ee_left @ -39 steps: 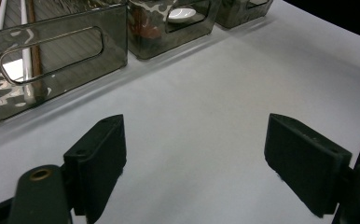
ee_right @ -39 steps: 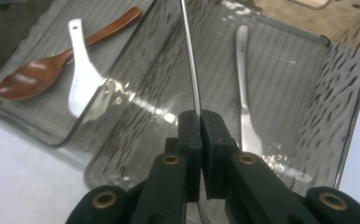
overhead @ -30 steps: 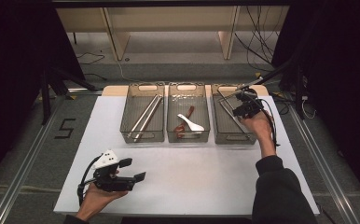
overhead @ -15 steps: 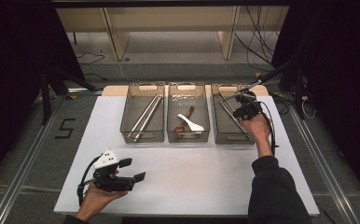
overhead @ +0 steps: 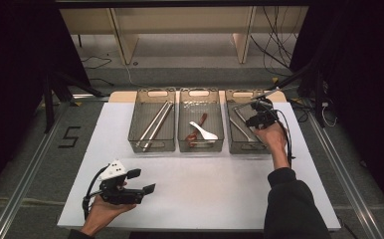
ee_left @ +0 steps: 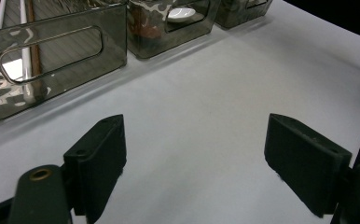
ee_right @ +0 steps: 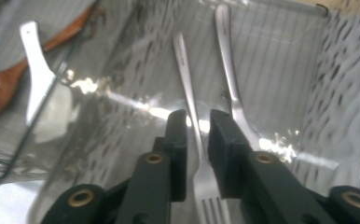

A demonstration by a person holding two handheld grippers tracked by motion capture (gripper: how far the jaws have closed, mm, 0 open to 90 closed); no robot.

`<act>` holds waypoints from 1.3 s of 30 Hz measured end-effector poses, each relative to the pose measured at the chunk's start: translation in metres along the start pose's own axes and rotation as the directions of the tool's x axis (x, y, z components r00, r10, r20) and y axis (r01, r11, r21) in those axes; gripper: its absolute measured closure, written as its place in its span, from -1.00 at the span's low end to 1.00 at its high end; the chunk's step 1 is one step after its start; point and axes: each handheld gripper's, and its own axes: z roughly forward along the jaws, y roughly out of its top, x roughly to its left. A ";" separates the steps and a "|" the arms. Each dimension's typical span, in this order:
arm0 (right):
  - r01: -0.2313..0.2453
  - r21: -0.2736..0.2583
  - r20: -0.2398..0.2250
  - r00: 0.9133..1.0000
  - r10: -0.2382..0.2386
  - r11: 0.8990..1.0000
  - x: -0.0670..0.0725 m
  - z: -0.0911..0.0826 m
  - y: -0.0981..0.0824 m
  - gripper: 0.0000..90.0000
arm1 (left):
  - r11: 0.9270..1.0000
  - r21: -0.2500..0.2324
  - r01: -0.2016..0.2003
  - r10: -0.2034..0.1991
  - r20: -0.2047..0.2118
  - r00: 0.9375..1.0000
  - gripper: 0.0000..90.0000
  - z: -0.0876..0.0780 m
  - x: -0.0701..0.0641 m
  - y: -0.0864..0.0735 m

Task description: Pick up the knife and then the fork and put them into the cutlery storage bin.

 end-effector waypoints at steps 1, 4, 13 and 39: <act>-0.005 -0.003 -0.011 1.000 0.005 1.000 0.000 -0.001 0.000 0.61 | 1.000 -0.002 -0.001 0.001 -0.002 1.000 -0.55 0.000 0.000 0.000; 0.000 -0.010 -0.028 1.000 -0.001 1.000 0.001 -0.003 -0.002 0.46 | 1.000 -0.002 -0.004 0.004 -0.002 1.000 -0.55 0.000 0.000 0.000; 0.017 -0.092 -0.108 0.994 -0.027 0.996 0.012 -0.016 -0.014 0.12 | 1.000 -0.004 -0.003 0.003 -0.002 1.000 -0.55 0.000 0.000 0.000; 0.058 -0.304 -0.264 0.954 -0.142 0.951 0.061 -0.057 -0.066 -0.30 | 1.000 -0.012 0.012 -0.012 0.004 1.000 -0.55 0.001 0.002 0.001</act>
